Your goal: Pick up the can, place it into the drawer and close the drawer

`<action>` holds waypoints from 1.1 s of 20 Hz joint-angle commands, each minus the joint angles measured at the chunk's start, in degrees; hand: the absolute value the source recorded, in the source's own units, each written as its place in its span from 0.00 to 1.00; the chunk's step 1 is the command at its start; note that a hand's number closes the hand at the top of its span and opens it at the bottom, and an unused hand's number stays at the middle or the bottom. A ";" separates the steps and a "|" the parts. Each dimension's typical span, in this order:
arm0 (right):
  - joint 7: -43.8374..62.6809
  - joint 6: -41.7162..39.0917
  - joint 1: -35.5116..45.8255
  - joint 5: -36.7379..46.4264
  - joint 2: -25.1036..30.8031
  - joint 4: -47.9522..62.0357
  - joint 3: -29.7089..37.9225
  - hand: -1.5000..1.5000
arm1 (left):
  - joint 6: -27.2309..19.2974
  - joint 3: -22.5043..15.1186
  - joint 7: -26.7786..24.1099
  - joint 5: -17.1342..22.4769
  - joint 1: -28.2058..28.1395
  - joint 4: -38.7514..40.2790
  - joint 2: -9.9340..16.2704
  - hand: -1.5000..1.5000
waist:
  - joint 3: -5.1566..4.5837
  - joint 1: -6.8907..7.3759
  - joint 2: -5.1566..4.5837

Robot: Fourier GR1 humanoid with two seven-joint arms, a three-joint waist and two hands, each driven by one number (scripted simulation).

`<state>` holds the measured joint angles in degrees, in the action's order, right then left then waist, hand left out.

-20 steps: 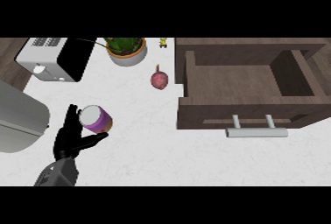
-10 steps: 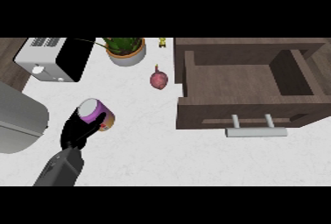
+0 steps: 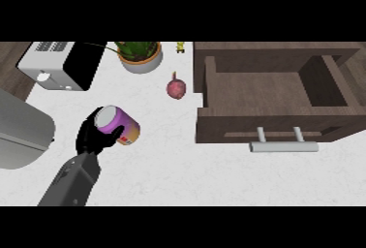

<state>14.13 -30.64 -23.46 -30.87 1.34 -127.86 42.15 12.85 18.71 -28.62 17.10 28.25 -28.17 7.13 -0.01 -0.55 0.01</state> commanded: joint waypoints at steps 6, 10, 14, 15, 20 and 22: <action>3.75 3.62 1.28 -2.95 2.47 -0.76 2.63 0.00 | -5.51 -7.40 8.80 2.01 -9.39 -24.15 -6.95 1.00 | 0.08 1.23 0.40; -6.01 3.85 -6.76 3.36 -1.28 -2.29 -6.05 0.00 | -7.67 -8.57 12.95 1.94 -8.97 -29.10 -6.69 1.00 | 0.09 0.38 0.31; 0.52 2.89 -2.48 -3.11 0.39 -2.12 0.34 0.00 | -13.56 -15.76 14.58 3.97 -11.64 -39.21 -7.07 1.00 | 0.05 0.56 0.32; -2.19 -0.81 -4.91 -1.72 -0.11 -0.15 0.96 0.00 | -14.57 -14.94 17.71 0.91 -9.01 -42.04 -7.09 1.00 | 0.10 0.58 0.47; -2.30 2.19 -7.16 -2.04 -1.27 -4.82 -2.56 0.00 | -17.72 -16.44 25.65 0.05 -8.54 -49.83 -6.19 1.00 | 0.04 0.13 0.21; -0.73 4.72 -5.48 -0.86 -1.29 -5.43 -4.09 0.00 | -21.25 -17.32 30.33 -0.92 -5.63 -52.43 -6.14 1.00 | 0.04 0.27 0.18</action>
<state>13.32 -27.99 -27.45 -32.14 0.90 -131.15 40.50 -4.61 2.83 -4.55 17.39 20.74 -74.64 0.55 0.03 -0.17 0.22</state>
